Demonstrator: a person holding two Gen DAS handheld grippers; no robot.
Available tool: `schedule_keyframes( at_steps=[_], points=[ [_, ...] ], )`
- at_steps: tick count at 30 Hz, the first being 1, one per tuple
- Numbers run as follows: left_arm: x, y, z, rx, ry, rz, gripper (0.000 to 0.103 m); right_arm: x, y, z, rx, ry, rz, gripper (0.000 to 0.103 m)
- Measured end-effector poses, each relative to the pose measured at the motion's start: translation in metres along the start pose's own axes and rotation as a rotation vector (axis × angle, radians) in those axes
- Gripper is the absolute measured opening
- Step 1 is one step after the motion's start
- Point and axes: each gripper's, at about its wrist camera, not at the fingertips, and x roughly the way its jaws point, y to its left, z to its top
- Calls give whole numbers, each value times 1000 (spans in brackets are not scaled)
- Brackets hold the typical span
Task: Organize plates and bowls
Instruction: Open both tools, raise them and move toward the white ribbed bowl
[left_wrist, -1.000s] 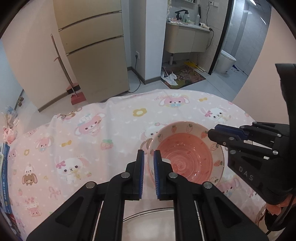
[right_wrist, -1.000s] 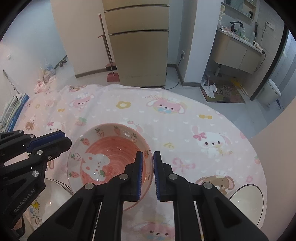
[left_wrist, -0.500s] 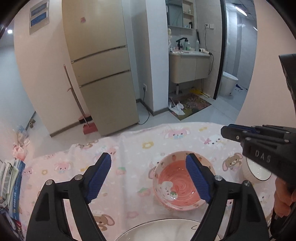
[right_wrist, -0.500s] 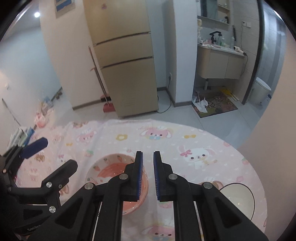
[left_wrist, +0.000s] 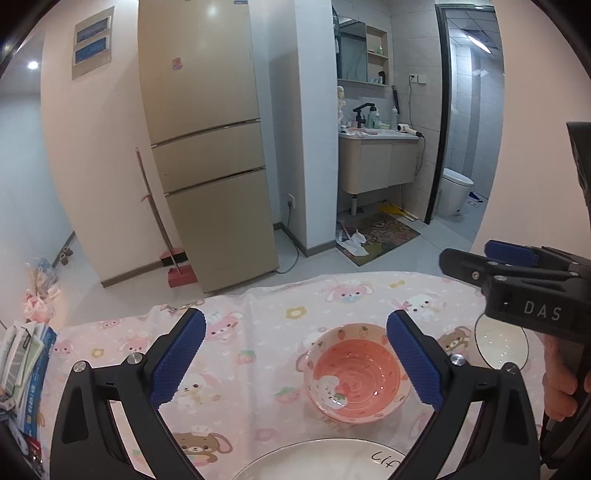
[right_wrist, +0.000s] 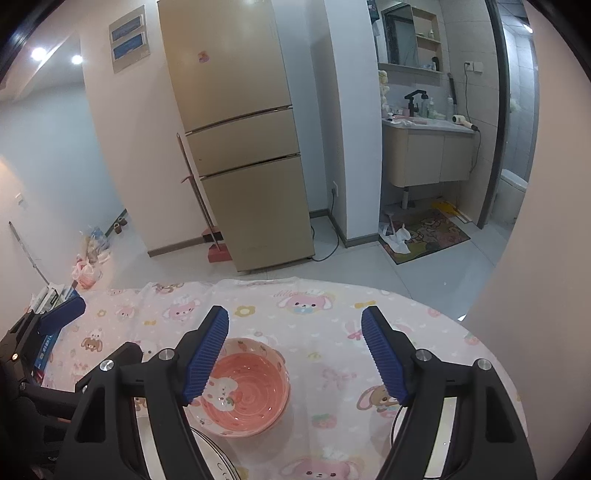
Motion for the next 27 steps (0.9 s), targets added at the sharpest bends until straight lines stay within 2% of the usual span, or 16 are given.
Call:
schedule_keyframes(
  at_steps=[4,7,13,17,22,26,27],
  points=[
    [-11,6,1,-34,-24,-12,98,-10,1,1,-7,-31,-19,78],
    [-24,7,1,-42,-53,-23,98,-19,2,3,-12,-65,-22,86],
    [-35,-3,2,-44,-60,0,99,-39,2,5,-20,-126,-36,86],
    [-50,-14,0,-33,-101,-6,99,-52,-2,7,9,-162,-28,86],
    [-64,-23,-1,1,-136,-49,99,-73,-8,11,23,-207,-17,86],
    [-77,-21,-1,-7,-164,-64,100,-106,-19,9,53,-299,-39,87],
    [-79,-19,-2,-10,-169,-68,100,-115,-22,8,59,-325,-33,91]
  ],
)
